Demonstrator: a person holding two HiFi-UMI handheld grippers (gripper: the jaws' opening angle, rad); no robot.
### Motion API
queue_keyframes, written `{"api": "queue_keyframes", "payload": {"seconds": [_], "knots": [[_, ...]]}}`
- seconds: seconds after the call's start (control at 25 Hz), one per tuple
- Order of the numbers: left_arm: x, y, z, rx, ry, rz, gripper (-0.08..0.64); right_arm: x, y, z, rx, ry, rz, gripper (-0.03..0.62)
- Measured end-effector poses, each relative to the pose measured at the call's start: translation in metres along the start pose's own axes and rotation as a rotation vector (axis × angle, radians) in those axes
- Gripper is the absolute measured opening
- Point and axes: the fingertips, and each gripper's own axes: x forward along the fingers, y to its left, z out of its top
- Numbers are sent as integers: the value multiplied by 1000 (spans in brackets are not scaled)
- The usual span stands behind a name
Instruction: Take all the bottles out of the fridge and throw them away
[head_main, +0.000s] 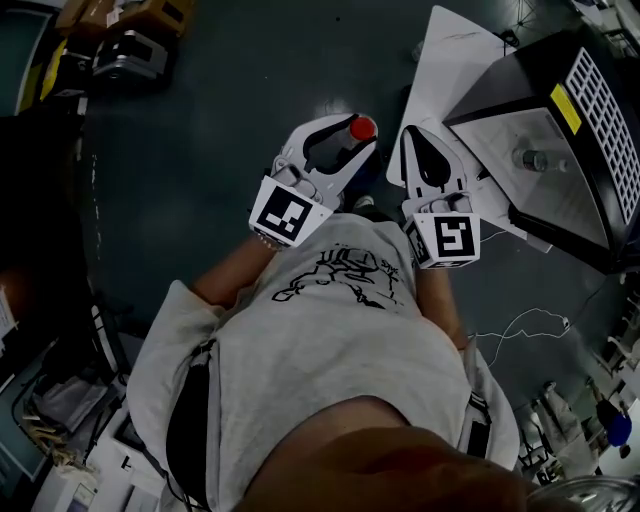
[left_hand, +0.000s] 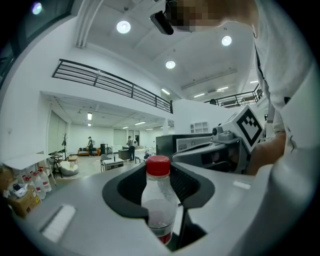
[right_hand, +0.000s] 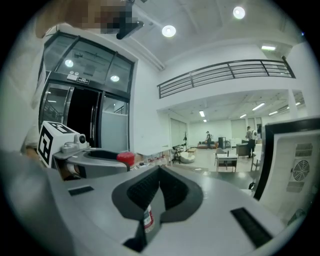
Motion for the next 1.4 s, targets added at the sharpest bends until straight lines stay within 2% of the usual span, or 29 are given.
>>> {"api": "queue_keyframes", "payload": {"seconds": [0.08,0.28,0.52,1.04,1.4], "knots": [[1,-1,1,-6,-2,9,152,-1,-1,-1,0,22,4,9],[6,-7,7,-8,-2,20,152,-2,-4,8,-19,-1,29,9],[13,-11,-5,-8,25,31,152,-3,-8,-4,-15,30,53,9],[15,-24,-50,-52,102,24,150,-7,-5,-54,30,128,87,9],[14,-34,-79,-72,114,15,150,-11,-3,-87,45,178,88,9]]}}
